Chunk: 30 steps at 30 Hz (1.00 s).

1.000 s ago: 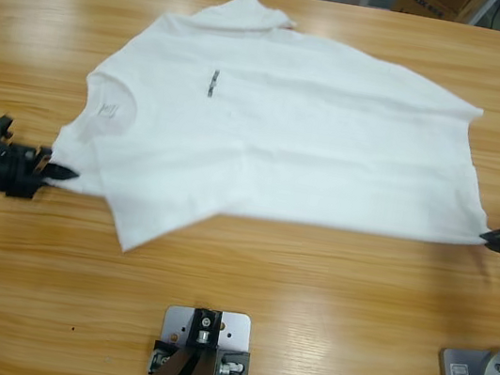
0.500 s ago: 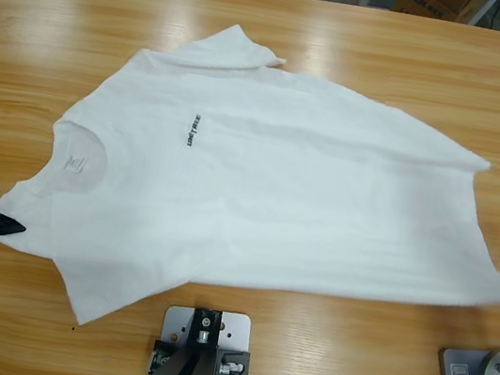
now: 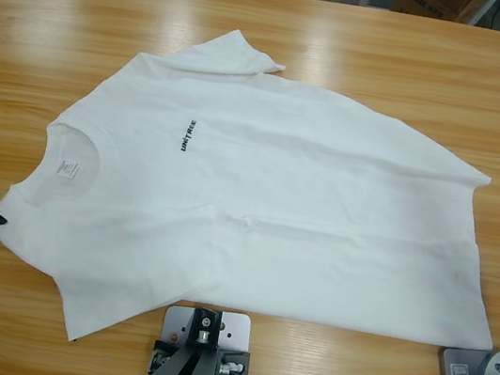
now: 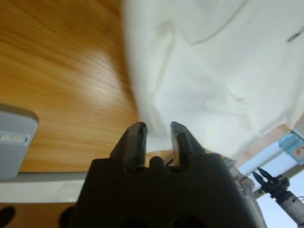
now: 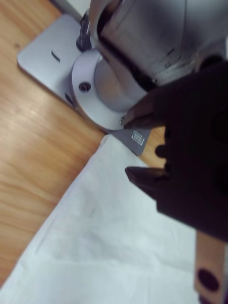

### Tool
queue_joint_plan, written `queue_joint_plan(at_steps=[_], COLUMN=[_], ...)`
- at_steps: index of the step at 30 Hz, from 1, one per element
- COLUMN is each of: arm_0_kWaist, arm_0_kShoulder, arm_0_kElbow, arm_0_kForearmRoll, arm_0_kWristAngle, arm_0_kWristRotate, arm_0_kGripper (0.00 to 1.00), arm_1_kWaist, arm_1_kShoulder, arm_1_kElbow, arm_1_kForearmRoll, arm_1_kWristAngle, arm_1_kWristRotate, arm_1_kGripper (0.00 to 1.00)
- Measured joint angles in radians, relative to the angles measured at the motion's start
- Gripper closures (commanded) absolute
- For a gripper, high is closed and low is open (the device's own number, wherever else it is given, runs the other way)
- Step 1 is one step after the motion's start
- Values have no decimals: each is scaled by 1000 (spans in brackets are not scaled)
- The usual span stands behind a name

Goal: Fold clothes

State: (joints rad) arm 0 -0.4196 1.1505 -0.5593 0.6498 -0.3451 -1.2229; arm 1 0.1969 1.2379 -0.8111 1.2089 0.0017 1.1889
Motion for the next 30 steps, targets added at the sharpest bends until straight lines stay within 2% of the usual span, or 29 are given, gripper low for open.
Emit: queue_joint_plan(at_steps=[5,8,11,15,19,21,24,27,28,30], arm_0_kWaist=[-2,0,17,51,88,105,131,154,160,173], arm_0_kShoulder=[-95,-108,-29,213,478,621,836,1070,1129,1212], arm_0_kElbow=[-82,-145,-265,-495,-799,-991,-1327,-1752,-1851,-1964], arm_0_kForearmRoll=[120,148,129,63,92,162,334,563,609,656], arm_0_kWristAngle=[17,34,43,39,25,-11,-92,-148,-154,-163], arm_0_kWristRotate=[-23,7,256,693,1081,1219,1373,1499,1526,1546], arm_0_kGripper=[1,1,2,0,9,81,211,210,195,170], arm_1_kWaist=[41,68,72,49,-21,-78,-157,-191,-196,-203], arm_1_kShoulder=[0,4,30,109,206,243,293,338,353,374], arm_1_kElbow=[-115,-171,-199,-225,-264,-268,-269,-277,-284,-305], arm_1_kForearmRoll=[32,-43,-157,-278,-357,-414,-496,-549,-555,-562], arm_1_kWristAngle=[-41,-51,-17,25,96,168,308,399,414,429], arm_1_kWristRotate=[-4,-135,-322,-539,-702,-760,-826,-863,-871,-888], arm_1_kGripper=[1,22,16,9,9,11,13,13,13,13])
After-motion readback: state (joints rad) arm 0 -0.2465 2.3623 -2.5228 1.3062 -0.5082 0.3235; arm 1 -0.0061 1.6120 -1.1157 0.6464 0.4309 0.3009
